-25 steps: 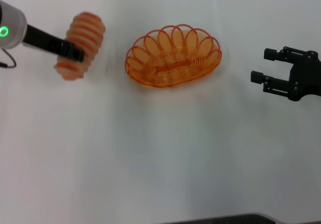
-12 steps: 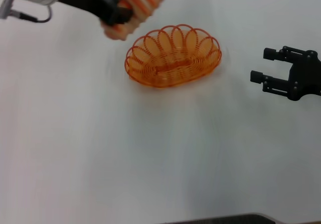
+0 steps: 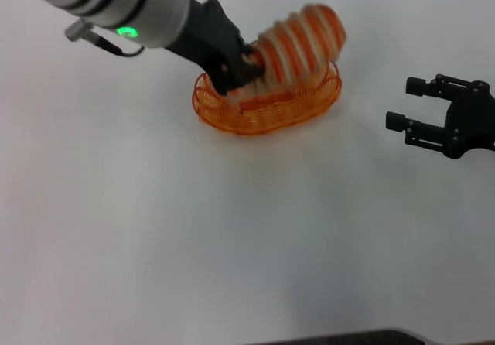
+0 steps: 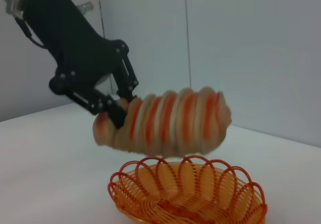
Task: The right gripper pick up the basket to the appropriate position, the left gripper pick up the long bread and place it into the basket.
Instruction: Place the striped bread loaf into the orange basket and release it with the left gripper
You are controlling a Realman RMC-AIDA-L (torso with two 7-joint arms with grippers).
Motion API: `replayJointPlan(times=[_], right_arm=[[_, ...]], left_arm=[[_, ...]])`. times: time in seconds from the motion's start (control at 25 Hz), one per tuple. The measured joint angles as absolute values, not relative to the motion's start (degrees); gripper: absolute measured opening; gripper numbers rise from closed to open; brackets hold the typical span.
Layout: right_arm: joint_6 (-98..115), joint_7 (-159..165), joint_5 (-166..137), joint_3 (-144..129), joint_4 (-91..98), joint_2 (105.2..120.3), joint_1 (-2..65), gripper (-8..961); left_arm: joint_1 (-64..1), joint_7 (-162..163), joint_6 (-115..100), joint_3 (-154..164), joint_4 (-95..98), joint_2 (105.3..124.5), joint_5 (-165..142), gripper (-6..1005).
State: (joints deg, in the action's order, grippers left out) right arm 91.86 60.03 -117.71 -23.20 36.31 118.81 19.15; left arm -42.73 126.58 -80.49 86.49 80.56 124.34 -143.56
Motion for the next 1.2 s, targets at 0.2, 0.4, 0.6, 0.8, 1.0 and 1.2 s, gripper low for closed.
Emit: replayJointPlan(times=[0.2, 0.4, 0.6, 0.8, 1.0, 1.2], right_arm=[[91.88, 60.03, -117.69, -23.20, 36.29, 118.83, 19.18, 718], [91.83, 60.03, -117.77, -23.20, 36.29, 118.83, 19.33, 718], [91.80, 60.03, -117.77, -23.20, 36.30, 118.83, 19.44, 718], [91.77, 60.03, -117.79, -23.20, 36.30, 118.83, 19.51, 718], [91.75, 60.03, -117.87, -23.53, 36.30, 118.83, 19.51, 718], [91.76, 60.03, -117.98, -23.75, 36.30, 118.83, 19.41, 718]], left_arm=[[-42.22, 124.53, -76.48, 90.35, 79.24, 124.45, -143.91, 202], [-42.25, 124.05, -74.75, 91.80, 77.35, 124.46, -144.59, 196], [-42.18, 124.42, -74.66, 92.50, 76.63, 124.56, -145.42, 188], [-41.68, 124.58, -74.50, 93.66, 76.46, 124.61, -145.41, 186], [-41.50, 125.60, -73.65, 93.64, 76.40, 124.63, -145.16, 184], [-41.34, 125.88, -72.28, 93.67, 76.23, 124.63, -145.54, 374]])
